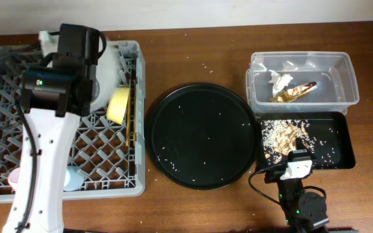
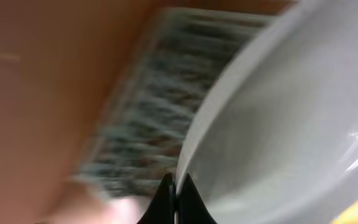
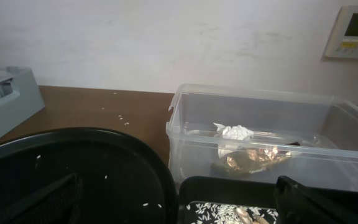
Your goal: Sort waste into correct bins and load items into the dishwasher rack
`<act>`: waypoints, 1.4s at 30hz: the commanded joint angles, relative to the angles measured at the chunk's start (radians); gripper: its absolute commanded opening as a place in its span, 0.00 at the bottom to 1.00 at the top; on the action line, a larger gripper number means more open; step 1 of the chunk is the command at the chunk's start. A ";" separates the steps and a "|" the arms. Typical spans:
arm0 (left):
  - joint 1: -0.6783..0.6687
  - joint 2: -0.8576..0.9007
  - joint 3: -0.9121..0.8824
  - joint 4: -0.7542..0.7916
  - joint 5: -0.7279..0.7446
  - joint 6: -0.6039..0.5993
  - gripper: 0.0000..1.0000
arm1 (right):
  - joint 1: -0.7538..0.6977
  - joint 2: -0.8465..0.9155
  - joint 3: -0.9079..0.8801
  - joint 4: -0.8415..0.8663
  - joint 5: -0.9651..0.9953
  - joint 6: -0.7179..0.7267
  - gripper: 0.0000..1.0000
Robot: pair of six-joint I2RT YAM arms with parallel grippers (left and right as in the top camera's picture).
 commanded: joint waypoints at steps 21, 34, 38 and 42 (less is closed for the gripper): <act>-0.235 -0.150 -0.277 0.199 0.550 0.101 0.99 | -0.006 -0.008 -0.009 -0.001 0.002 -0.003 0.98; 0.002 -0.785 -1.039 1.136 0.663 0.319 0.99 | -0.006 -0.008 -0.009 -0.001 0.002 -0.003 0.99; 0.109 -1.254 -1.494 1.334 0.661 0.256 0.99 | -0.006 -0.008 -0.009 -0.001 0.002 -0.003 0.98; 0.153 -1.501 -1.716 1.334 0.663 0.122 0.99 | -0.006 -0.008 -0.009 -0.001 0.002 -0.003 0.98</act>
